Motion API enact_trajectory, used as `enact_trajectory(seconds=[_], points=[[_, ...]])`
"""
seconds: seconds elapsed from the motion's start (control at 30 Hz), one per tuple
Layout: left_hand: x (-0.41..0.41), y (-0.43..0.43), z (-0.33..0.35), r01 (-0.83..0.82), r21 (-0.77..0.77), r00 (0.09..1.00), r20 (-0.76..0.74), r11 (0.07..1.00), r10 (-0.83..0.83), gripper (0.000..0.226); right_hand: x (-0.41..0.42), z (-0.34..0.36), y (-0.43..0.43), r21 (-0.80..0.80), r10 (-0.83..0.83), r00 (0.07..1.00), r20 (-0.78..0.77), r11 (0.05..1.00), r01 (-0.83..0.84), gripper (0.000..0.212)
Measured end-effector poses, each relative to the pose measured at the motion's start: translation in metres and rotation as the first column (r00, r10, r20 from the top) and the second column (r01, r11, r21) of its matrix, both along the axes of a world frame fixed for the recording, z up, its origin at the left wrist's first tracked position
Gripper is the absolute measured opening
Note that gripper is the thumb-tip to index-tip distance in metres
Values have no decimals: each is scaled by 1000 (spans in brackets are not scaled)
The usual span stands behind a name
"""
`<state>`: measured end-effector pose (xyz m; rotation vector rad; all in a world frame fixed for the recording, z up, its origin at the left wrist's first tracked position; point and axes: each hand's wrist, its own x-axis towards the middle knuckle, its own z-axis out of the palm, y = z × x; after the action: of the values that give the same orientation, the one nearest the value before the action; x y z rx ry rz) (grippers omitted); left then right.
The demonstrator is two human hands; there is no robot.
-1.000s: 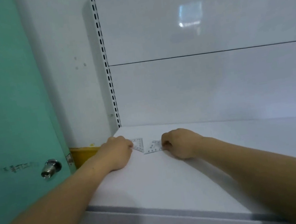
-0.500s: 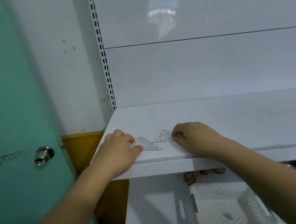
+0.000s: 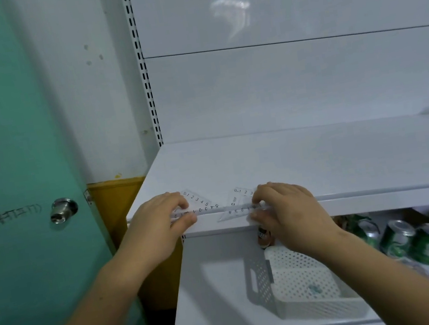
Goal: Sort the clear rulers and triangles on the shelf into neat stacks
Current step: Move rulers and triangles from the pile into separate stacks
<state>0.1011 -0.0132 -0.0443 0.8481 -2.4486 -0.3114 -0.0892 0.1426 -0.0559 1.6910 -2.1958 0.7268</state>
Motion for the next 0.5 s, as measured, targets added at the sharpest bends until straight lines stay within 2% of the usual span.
enact_trajectory(seconds=[0.07,0.17,0.27,0.33,0.5], points=[[1,0,1,8,-45,1000,13,999,-8,20,0,2,2,-16,1,999,46,1000,0,26],[1,3,0,-14,-91,999,30,996,16,30,1,6,3,18,-33,991,131,999,31,48],[1,8,2,-67,-78,996,-67,995,61,33,-2,10,4,4,-48,984,171,999,48,62],[-5,12,9,-70,-46,985,-161,996,62,29,-7,14,4,-4,-68,979,193,998,70,66],[-52,18,20,-14,46,981,-194,999,23,26,-37,24,15,19,-175,959,223,984,176,66]])
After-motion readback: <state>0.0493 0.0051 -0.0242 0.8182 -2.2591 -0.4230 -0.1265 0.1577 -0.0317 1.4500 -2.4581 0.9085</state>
